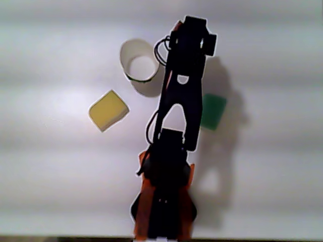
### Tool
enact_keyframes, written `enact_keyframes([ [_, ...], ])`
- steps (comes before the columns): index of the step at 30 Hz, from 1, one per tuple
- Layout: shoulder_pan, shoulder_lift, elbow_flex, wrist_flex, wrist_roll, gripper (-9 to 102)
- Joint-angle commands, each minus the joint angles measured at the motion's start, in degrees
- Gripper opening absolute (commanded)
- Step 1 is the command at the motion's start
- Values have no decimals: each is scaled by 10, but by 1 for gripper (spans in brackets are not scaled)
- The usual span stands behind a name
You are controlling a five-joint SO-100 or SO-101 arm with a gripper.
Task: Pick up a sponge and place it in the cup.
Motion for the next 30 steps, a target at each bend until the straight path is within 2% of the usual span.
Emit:
enact_keyframes([
  [1, -18, 61, -22, -5, 7, 0],
  [10, -123, 179, 119, -83, 111, 0],
  [15, -173, 242, 214, -99, 150, 0],
  [23, -195, 301, 342, -152, 149, 0],
  [30, -200, 282, 353, -199, 145, 0],
])
